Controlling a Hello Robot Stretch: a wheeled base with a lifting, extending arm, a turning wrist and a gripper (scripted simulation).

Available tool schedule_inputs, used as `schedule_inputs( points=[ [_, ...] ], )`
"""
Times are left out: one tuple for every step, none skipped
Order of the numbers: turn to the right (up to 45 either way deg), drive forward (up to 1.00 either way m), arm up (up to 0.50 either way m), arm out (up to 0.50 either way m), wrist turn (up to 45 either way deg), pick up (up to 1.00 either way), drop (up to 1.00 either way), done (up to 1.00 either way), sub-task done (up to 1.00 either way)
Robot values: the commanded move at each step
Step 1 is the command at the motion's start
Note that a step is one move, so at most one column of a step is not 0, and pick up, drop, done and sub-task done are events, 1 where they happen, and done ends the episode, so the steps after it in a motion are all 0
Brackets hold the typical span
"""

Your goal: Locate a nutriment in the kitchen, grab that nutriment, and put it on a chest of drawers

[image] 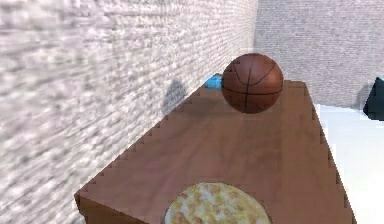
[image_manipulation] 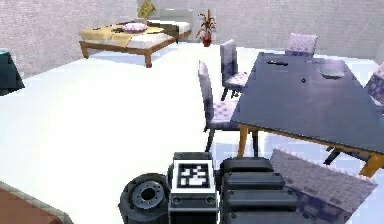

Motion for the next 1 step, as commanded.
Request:
schedule_inputs(
  points=[
    [-45.0,0.00,0.00,0.00,0.0,0.00,0.00,0.00,0.00]
  ],
)
